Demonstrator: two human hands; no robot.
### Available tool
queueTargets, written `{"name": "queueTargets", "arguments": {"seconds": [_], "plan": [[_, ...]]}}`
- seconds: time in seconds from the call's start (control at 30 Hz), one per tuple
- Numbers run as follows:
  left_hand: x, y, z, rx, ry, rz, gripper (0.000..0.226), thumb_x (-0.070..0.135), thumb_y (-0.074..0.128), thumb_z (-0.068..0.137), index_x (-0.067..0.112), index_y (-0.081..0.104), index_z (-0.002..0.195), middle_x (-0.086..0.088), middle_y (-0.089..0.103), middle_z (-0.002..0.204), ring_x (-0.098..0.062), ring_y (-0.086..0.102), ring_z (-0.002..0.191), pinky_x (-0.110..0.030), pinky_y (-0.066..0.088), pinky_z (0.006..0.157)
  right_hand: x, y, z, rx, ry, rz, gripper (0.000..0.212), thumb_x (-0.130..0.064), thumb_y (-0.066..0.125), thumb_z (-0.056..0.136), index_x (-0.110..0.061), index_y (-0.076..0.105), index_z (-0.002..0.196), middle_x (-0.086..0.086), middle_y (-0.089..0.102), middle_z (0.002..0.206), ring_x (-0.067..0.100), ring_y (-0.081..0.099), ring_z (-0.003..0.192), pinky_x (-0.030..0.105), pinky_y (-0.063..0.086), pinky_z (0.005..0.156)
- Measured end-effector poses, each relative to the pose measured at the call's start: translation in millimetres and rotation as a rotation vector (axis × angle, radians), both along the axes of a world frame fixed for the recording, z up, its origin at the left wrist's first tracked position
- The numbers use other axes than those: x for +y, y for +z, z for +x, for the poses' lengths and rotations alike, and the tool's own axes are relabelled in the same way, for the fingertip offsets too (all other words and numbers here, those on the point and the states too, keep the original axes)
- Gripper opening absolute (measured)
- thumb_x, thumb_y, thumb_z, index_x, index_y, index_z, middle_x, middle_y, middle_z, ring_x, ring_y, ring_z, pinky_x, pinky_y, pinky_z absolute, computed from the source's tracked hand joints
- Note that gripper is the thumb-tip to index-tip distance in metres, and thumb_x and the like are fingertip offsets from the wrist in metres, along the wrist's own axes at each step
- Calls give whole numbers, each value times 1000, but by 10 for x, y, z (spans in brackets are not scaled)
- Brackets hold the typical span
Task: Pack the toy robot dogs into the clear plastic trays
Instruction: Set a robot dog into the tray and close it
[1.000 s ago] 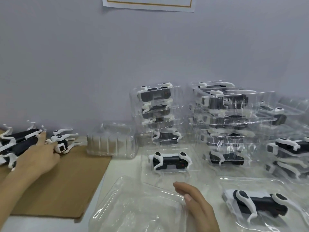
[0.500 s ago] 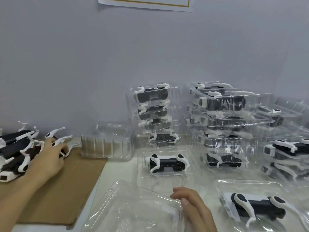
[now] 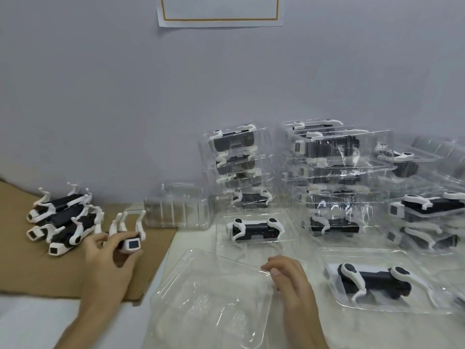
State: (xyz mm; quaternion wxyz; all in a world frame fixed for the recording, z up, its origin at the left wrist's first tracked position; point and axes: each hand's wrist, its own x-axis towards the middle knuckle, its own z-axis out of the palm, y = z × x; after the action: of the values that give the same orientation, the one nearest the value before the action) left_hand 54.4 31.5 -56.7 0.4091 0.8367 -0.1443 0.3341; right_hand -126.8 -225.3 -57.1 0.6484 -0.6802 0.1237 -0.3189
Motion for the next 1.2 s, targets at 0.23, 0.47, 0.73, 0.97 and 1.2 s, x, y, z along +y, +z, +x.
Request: {"name": "queueTargets", "arguments": {"seconds": [0.23,0.47,0.73,0.97,1.2], "plan": [[76,-180,-508,-35,-84,-90,59,2,92,62,39,67,101,26,40,121,-6,58,77,2,40,78,53,19,-62,-38,-91,-110,20,-26,53,77,-20,72,79,-24,60,101,0,61,95,8,40,70],[-28,139,-811,-272,-112,-319,58,64,62,86,17,65,120,18,41,132,-4,62,97,-10,50,84,-23,169,-108,-148,-212,-325,22,-25,57,83,-29,67,102,-20,55,117,9,59,106,19,43,85],[-500,512,-1466,-252,-393,-617,55,75,67,77,32,67,112,-15,56,129,-56,59,103,-52,57,84,184,318,-233,-405,-125,-840,59,-28,71,83,-24,49,137,-8,47,142,15,52,129,24,45,101],[-711,700,-1920,451,-749,-1137,80,57,96,-1,24,74,68,-22,69,83,-57,51,43,-47,50,36,272,361,-257,-519,-233,-1093,76,-23,89,68,-21,51,133,-1,48,148,20,46,140,39,42,105],[-601,607,-1643,701,-716,-995,64,37,67,84,-21,53,105,-32,62,71,-36,52,39,-36,46,32,238,436,-357,-553,-139,-893,70,-26,84,69,-17,50,129,-3,51,139,23,54,131,43,50,97]]}}
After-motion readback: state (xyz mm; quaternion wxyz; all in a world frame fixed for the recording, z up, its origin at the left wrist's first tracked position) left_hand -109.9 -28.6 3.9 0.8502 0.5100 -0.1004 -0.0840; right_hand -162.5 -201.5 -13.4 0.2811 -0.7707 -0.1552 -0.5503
